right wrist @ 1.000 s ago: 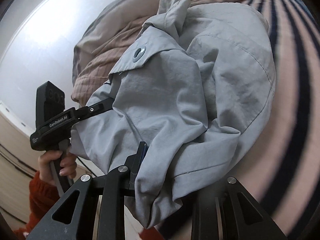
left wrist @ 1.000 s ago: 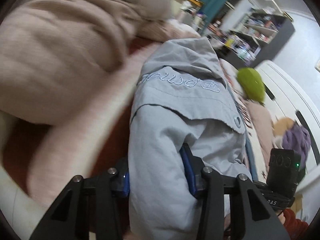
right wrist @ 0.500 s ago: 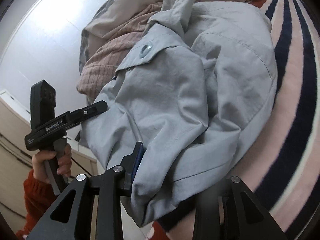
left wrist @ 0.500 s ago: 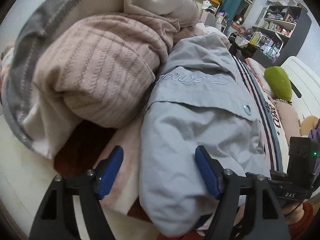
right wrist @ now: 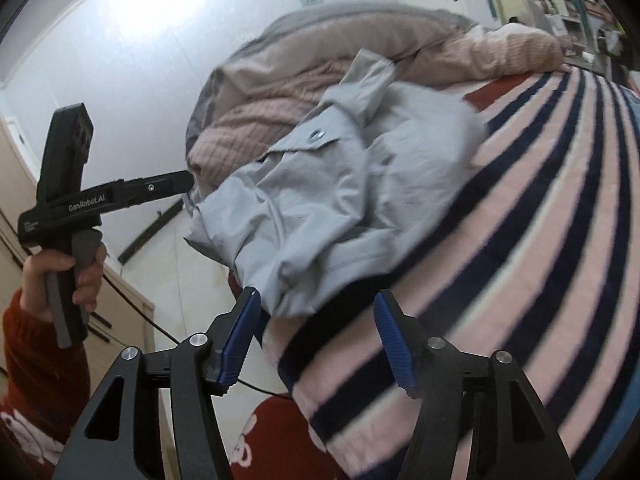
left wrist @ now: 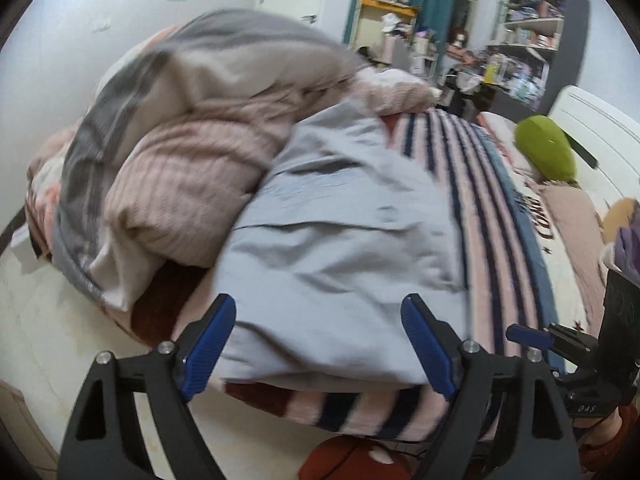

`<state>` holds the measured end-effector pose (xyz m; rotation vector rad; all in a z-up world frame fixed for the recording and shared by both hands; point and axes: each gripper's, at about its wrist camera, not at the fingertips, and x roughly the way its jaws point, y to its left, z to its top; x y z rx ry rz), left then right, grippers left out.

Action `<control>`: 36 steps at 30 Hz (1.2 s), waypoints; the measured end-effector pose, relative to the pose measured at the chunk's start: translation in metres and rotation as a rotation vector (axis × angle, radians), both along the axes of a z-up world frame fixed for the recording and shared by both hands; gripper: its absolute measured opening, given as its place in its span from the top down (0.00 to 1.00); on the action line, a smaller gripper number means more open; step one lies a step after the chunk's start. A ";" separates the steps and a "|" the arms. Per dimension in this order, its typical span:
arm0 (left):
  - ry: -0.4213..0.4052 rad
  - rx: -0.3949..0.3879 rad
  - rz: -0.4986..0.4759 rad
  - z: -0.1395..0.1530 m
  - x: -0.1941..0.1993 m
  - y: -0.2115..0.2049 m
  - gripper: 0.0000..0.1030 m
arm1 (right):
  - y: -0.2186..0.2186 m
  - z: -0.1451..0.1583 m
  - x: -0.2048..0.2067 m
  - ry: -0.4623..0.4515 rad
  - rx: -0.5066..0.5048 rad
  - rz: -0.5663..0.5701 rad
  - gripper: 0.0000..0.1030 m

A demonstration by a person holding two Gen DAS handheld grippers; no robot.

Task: Fold large clothes

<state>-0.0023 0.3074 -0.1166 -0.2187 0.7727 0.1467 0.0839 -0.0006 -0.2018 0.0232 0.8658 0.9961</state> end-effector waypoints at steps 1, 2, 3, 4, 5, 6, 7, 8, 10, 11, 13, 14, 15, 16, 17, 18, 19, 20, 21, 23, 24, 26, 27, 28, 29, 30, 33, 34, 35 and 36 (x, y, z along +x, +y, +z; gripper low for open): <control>-0.013 0.006 -0.017 0.006 0.004 -0.012 0.20 | -0.009 0.005 -0.002 -0.013 0.003 -0.016 0.44; -0.033 0.012 -0.033 0.013 0.003 -0.026 0.20 | -0.022 0.010 -0.005 -0.036 0.001 -0.035 0.42; -0.059 0.017 -0.052 0.021 0.001 -0.042 0.20 | -0.034 0.015 -0.008 -0.062 -0.003 -0.054 0.41; -0.078 0.023 -0.072 0.029 0.001 -0.057 0.20 | -0.051 0.022 -0.012 -0.096 -0.009 -0.078 0.39; -0.100 0.032 -0.093 0.036 0.000 -0.074 0.20 | -0.062 0.026 -0.015 -0.118 -0.013 -0.092 0.38; -0.124 0.041 -0.115 0.045 0.000 -0.091 0.20 | -0.076 0.032 -0.018 -0.146 -0.020 -0.111 0.37; -0.147 0.051 -0.132 0.052 0.000 -0.106 0.20 | -0.093 0.039 -0.023 -0.178 -0.030 -0.139 0.37; -0.180 0.065 -0.154 0.061 -0.002 -0.128 0.20 | -0.105 0.044 -0.026 -0.199 -0.036 -0.160 0.36; -0.227 0.086 -0.186 0.073 -0.004 -0.158 0.15 | -0.138 0.058 -0.036 -0.248 -0.044 -0.211 0.32; -0.258 0.091 -0.207 0.081 -0.007 -0.175 0.12 | -0.154 0.065 -0.042 -0.270 -0.043 -0.235 0.29; -0.321 0.092 -0.253 0.093 -0.012 -0.207 0.09 | -0.178 0.078 -0.053 -0.310 -0.042 -0.277 0.25; -0.367 0.098 -0.267 0.100 -0.017 -0.227 0.04 | -0.192 0.086 -0.060 -0.334 -0.041 -0.302 0.24; -0.400 0.104 -0.269 0.105 -0.020 -0.240 0.01 | -0.207 0.094 -0.069 -0.359 -0.041 -0.328 0.23; -0.445 0.114 -0.268 0.109 -0.025 -0.255 0.01 | -0.219 0.102 -0.077 -0.383 -0.043 -0.355 0.19; -0.475 0.122 -0.264 0.112 -0.028 -0.267 0.01 | -0.229 0.108 -0.082 -0.404 -0.044 -0.378 0.14; -0.501 0.130 -0.251 0.114 -0.032 -0.281 0.01 | -0.240 0.115 -0.091 -0.433 -0.046 -0.409 0.11; -0.516 0.136 -0.240 0.115 -0.034 -0.293 0.01 | -0.250 0.120 -0.100 -0.459 -0.046 -0.438 0.05; -0.523 0.140 -0.239 0.115 -0.035 -0.301 0.01 | -0.256 0.125 -0.107 -0.479 -0.046 -0.459 0.01; -0.529 0.146 -0.241 0.114 -0.036 -0.309 0.01 | -0.264 0.129 -0.114 -0.502 -0.046 -0.485 0.00; -0.535 0.175 -0.247 0.111 -0.037 -0.324 0.01 | -0.275 0.135 -0.125 -0.532 -0.048 -0.529 0.00; -0.534 0.180 -0.249 0.110 -0.040 -0.329 0.01 | -0.279 0.137 -0.129 -0.543 -0.047 -0.551 0.00; -0.533 0.168 -0.259 0.108 -0.042 -0.335 0.01 | -0.287 0.140 -0.135 -0.554 -0.038 -0.573 0.00; -0.533 0.160 -0.263 0.107 -0.043 -0.336 0.01 | -0.291 0.141 -0.136 -0.556 -0.034 -0.579 0.00; -0.533 0.159 -0.262 0.106 -0.044 -0.337 0.01 | -0.293 0.142 -0.137 -0.557 -0.034 -0.585 0.00; -0.533 0.164 -0.259 0.106 -0.044 -0.337 0.01 | -0.296 0.142 -0.139 -0.558 -0.036 -0.594 0.00; -0.531 0.172 -0.253 0.106 -0.045 -0.338 0.01 | -0.298 0.142 -0.138 -0.556 -0.036 -0.603 0.00; -0.529 0.164 -0.244 0.104 -0.044 -0.331 0.01 | -0.302 0.142 -0.141 -0.555 -0.028 -0.614 0.00; -0.529 0.162 -0.241 0.104 -0.045 -0.330 0.01 | -0.303 0.142 -0.143 -0.557 -0.026 -0.616 0.00; -0.527 0.163 -0.236 0.104 -0.045 -0.329 0.01 | -0.302 0.142 -0.142 -0.558 -0.024 -0.617 0.00; -0.526 0.164 -0.234 0.104 -0.046 -0.327 0.01 | -0.303 0.142 -0.143 -0.557 -0.022 -0.620 0.00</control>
